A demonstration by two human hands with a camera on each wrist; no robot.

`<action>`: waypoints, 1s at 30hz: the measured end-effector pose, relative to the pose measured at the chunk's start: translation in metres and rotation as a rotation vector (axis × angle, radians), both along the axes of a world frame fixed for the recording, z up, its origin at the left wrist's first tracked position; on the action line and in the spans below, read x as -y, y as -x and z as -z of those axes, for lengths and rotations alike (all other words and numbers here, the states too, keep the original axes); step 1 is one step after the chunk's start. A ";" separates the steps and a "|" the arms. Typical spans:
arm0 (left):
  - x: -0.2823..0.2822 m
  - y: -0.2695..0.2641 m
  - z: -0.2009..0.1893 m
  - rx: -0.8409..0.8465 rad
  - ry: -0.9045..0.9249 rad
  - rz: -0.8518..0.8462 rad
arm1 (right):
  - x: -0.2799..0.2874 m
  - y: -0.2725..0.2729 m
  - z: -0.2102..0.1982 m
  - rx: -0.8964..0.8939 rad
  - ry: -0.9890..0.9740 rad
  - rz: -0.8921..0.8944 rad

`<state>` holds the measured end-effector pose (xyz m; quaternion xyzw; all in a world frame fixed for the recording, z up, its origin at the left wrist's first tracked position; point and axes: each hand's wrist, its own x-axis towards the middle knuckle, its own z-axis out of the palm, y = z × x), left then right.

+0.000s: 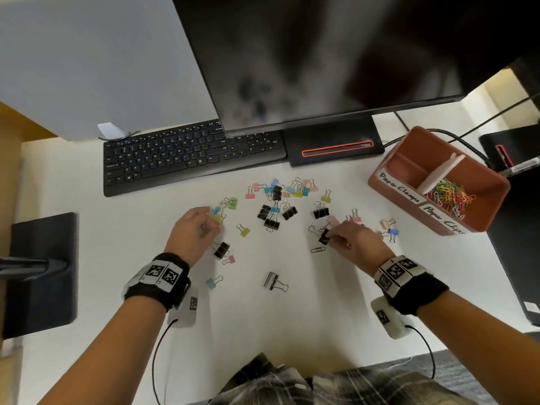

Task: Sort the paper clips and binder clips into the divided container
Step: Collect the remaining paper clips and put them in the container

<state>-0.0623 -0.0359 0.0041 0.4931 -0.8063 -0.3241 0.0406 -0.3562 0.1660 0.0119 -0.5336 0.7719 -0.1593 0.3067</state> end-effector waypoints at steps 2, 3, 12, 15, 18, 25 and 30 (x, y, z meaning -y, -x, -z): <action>-0.003 0.003 0.006 0.039 -0.046 0.080 | -0.002 -0.008 0.005 -0.012 -0.051 -0.088; -0.004 0.005 0.007 0.051 -0.069 0.089 | -0.002 -0.013 0.008 -0.040 -0.080 -0.137; 0.000 -0.012 -0.003 -0.068 -0.001 -0.132 | 0.006 -0.032 0.023 -0.226 -0.082 -0.165; -0.008 -0.015 -0.003 -0.094 -0.003 -0.035 | 0.006 -0.034 0.022 -0.200 -0.113 -0.209; -0.022 -0.012 0.002 -0.066 -0.077 0.155 | 0.004 -0.038 0.023 -0.145 -0.119 -0.227; -0.047 -0.012 0.013 -0.067 -0.185 0.408 | 0.039 -0.045 -0.001 -0.068 0.099 -0.296; -0.059 -0.024 0.013 -0.131 -0.057 0.424 | 0.099 -0.047 -0.014 -0.134 0.066 -0.171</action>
